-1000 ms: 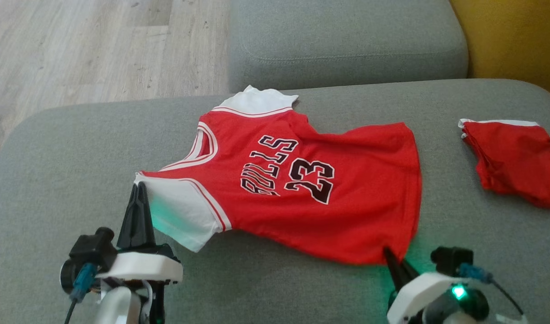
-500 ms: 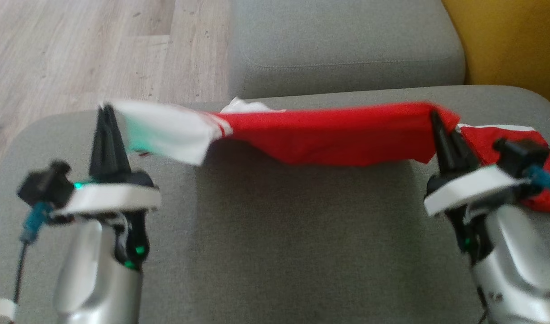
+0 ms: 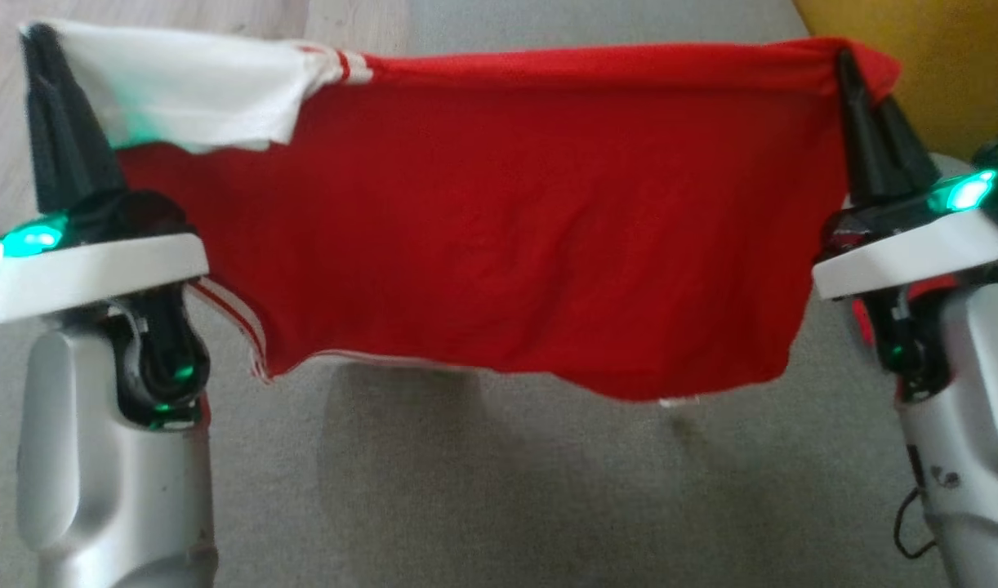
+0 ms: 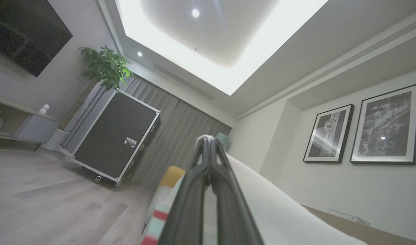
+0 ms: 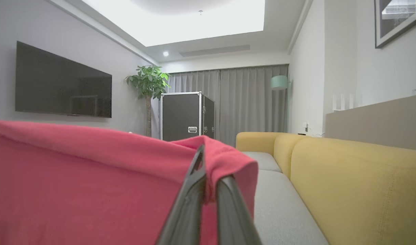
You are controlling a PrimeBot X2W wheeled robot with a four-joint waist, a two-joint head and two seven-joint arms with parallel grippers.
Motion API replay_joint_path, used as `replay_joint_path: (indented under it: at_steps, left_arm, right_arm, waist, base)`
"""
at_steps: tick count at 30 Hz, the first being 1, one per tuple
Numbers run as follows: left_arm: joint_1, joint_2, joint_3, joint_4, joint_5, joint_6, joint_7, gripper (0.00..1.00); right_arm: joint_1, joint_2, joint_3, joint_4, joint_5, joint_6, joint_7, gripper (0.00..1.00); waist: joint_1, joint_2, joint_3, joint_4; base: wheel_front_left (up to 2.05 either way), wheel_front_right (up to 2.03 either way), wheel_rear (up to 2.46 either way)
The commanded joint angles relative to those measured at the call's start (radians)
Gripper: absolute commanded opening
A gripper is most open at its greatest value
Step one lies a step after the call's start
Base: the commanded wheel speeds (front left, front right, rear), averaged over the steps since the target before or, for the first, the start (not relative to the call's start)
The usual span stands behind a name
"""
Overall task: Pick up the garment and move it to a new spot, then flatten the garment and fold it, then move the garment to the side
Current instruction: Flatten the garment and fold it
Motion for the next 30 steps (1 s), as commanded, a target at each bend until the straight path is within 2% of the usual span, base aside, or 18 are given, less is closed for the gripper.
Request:
replay_joint_path:
  at_steps: [1,4,7,10,13,14,19,23,26,27,30]
  left_arm:
    - [-0.059,0.017,0.035,-0.056,-0.002,0.013,0.008,0.00]
    - [-0.103,0.023,0.015,-0.052,0.012,0.026,0.032,0.00]
    - [-0.202,0.031,0.016,0.004,-0.002,0.036,0.063,0.00]
    - [-0.343,0.074,0.021,0.114,0.011,0.037,0.080,0.00]
    - [-0.506,0.119,0.019,0.262,0.034,0.026,0.073,0.00]
    - [-0.506,0.119,0.019,0.262,0.034,0.026,0.073,0.00]
    - [-0.775,0.167,0.010,0.502,0.065,-0.005,-0.002,0.00]
    - [-0.920,0.185,-0.002,0.642,0.086,-0.033,-0.089,0.00]
    - [-0.966,0.183,-0.009,0.731,0.088,-0.057,-0.134,0.00]
    - [-0.963,0.170,-0.012,0.782,0.081,-0.074,-0.152,0.00]
    - [-0.926,0.146,-0.035,0.841,0.075,-0.097,-0.165,0.00]
  right_arm:
    - [-0.025,-0.015,-0.010,-0.049,-0.011,0.004,0.018,0.00]
    - [-0.053,-0.021,-0.017,-0.061,-0.015,0.004,0.066,0.00]
    - [-0.147,-0.032,0.001,-0.032,-0.002,0.004,0.099,0.00]
    - [-0.297,-0.053,0.057,0.055,-0.019,0.004,0.100,0.00]
    - [-0.474,-0.062,0.121,0.195,-0.044,0.004,0.063,0.00]
    - [-0.474,-0.062,0.121,0.195,-0.044,0.004,0.063,0.00]
    - [-0.756,-0.054,0.148,0.457,-0.063,0.004,-0.057,0.00]
    - [-0.899,-0.037,0.140,0.626,-0.088,0.004,-0.143,0.00]
    - [-0.941,-0.033,0.141,0.709,-0.110,0.004,-0.166,0.00]
    - [-0.937,-0.033,0.141,0.756,-0.112,0.004,-0.171,0.00]
    - [-0.897,-0.046,0.154,0.795,-0.113,0.004,-0.172,0.00]
  waist:
    - [0.0000,0.0000,0.016,0.003]
    - [0.0000,0.0000,0.053,0.000]
    - [0.0000,0.0000,0.134,-0.012]
    - [0.0000,0.0000,0.224,-0.034]
    - [0.0000,0.0000,0.308,-0.051]
    - [0.0000,0.0000,0.308,-0.051]
    - [0.0000,0.0000,0.398,-0.052]
    - [0.0000,0.0000,0.431,-0.044]
    - [0.0000,0.0000,0.442,-0.030]
    - [0.0000,0.0000,0.440,-0.017]
    - [0.0000,0.0000,0.443,0.008]
  base:
    - [0.00,0.00,0.00]
    - [0.00,0.00,0.00]
    - [0.00,0.00,0.00]
    - [0.00,0.00,0.00]
    - [0.00,0.00,0.00]
    - [0.00,0.00,0.00]
    - [0.00,0.00,0.00]
    - [0.00,0.00,0.00]
    - [0.00,0.00,0.00]
    - [0.00,0.00,0.00]
    - [0.00,0.00,0.00]
